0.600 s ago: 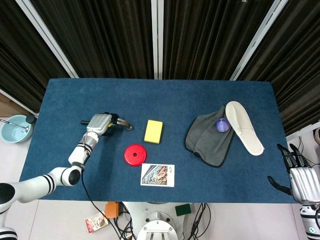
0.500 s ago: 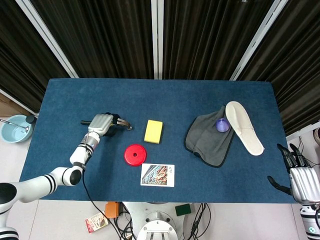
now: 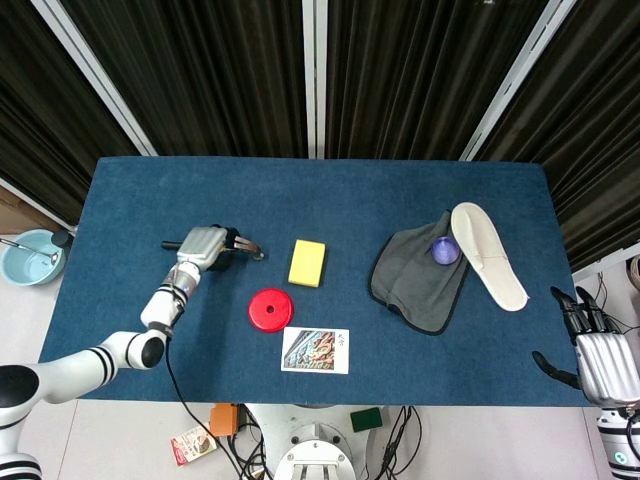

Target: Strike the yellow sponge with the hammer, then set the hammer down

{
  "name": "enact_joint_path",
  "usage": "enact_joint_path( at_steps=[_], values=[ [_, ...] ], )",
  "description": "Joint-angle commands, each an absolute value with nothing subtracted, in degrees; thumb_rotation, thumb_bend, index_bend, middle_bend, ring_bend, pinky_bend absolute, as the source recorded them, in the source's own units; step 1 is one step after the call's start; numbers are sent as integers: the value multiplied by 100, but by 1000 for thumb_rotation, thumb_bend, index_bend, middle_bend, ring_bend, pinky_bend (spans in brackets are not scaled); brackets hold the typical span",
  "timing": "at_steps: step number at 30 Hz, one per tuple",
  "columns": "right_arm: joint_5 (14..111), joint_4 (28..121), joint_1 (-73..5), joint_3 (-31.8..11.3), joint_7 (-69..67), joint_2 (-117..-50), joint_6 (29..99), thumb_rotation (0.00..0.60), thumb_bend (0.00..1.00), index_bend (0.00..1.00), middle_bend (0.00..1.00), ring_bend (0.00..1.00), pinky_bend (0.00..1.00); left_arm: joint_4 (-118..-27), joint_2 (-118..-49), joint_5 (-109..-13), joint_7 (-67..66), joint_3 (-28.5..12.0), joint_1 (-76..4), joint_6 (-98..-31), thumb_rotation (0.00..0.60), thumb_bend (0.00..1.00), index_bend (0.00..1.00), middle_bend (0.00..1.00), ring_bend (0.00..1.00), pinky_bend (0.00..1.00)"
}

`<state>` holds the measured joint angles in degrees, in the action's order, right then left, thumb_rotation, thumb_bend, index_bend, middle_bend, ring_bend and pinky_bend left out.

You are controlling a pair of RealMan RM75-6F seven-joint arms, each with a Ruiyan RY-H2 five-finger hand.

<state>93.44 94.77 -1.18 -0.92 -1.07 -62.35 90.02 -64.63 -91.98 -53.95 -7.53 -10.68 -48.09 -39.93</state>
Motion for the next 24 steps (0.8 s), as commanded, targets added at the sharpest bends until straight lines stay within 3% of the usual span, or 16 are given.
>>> enact_joint_path(
  at_steps=[1, 24],
  values=[
    [9350, 9484, -120, -87, -93, -6234, 8998, 600, 191, 33, 140, 23, 223, -6431, -9219, -5428, -731, -1061, -4804, -3984, 600, 451, 400, 389, 288, 347],
    [9367, 9473, -84, -70, -117, -6237, 9050, 600, 192, 33, 140, 23, 223, -6366, -9261, -5525, -829, -1060, -4753, -4105, 600, 517, 495, 478, 363, 410]
  ],
)
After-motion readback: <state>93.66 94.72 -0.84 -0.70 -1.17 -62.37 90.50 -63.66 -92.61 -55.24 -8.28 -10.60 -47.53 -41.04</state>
